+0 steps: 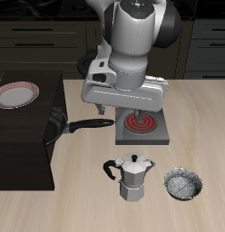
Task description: Place the moka pot on the stove
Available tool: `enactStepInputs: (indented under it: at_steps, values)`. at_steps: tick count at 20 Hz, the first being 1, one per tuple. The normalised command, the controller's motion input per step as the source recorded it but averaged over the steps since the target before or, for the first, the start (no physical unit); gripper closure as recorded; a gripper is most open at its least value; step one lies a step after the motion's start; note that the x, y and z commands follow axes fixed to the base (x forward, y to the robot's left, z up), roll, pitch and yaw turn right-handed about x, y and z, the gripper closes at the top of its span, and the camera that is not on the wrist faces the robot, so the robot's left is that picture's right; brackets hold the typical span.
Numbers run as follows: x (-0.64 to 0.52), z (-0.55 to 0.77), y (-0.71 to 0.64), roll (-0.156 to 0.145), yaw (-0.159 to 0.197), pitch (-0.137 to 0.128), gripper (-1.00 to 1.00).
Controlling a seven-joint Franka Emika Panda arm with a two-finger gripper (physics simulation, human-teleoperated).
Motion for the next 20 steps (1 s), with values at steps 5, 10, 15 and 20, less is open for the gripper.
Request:
enactStepInputs:
  at_steps: [5,10,15,20]
  values:
    - [0.05,-0.15,0.20,0.003,0.037,-0.006,-1.00]
    - [-0.03,-0.18,0.38,0.041,0.034,0.018,-1.00]
    - [0.01,-0.08,0.22,0.018,0.038,0.008,-1.00]
    - [0.06,0.04,-0.03,-0.006,0.019,-0.016,-1.00]
